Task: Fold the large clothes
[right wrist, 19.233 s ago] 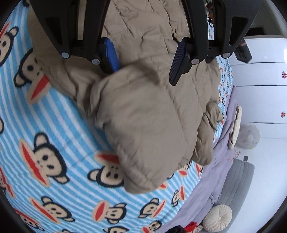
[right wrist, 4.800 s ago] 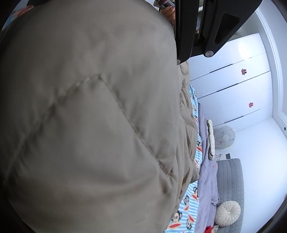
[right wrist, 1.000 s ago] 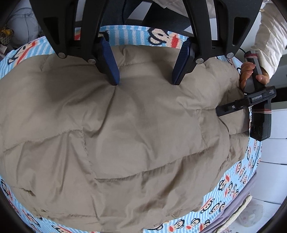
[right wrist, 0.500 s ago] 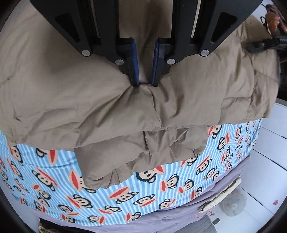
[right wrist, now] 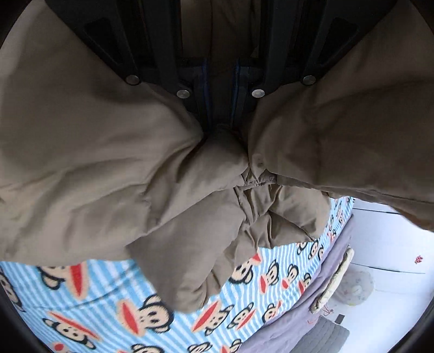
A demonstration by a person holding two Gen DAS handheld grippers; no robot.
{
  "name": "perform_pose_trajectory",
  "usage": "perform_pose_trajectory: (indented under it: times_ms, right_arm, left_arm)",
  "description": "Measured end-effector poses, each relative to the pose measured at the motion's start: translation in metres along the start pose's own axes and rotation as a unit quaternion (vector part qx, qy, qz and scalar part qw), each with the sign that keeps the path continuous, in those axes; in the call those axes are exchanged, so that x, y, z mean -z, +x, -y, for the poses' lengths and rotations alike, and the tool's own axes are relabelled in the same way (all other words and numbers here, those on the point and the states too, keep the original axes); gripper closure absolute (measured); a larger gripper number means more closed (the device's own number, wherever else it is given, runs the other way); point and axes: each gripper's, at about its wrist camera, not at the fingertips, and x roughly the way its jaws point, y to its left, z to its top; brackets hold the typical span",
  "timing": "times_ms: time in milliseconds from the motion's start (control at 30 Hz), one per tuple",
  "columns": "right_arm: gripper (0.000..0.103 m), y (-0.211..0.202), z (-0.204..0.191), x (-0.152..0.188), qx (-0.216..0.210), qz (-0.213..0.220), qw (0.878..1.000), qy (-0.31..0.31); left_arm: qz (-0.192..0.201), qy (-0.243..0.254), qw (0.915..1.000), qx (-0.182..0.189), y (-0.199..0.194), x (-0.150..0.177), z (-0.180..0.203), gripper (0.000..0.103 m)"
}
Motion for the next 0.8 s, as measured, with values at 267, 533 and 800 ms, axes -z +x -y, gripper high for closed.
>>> perform_pose_trajectory:
  times_ms: [267, 533, 800]
  right_arm:
    - [0.087, -0.139, 0.101, 0.034, 0.023, 0.110, 0.991, 0.069]
    - [0.055, -0.202, 0.166, 0.099, 0.004, 0.101, 0.986, 0.131]
    - [0.021, -0.213, 0.138, 0.141, -0.116, 0.090, 0.987, 0.060]
  left_arm:
    - [-0.054, -0.017, 0.9913, 0.119, 0.097, -0.013, 0.034, 0.040]
    - [-0.183, -0.047, 0.9633, 0.190, 0.192, -0.035, 0.049, 0.039]
    - [-0.248, -0.034, 0.9508, 0.182, 0.221, -0.053, 0.061, 0.039]
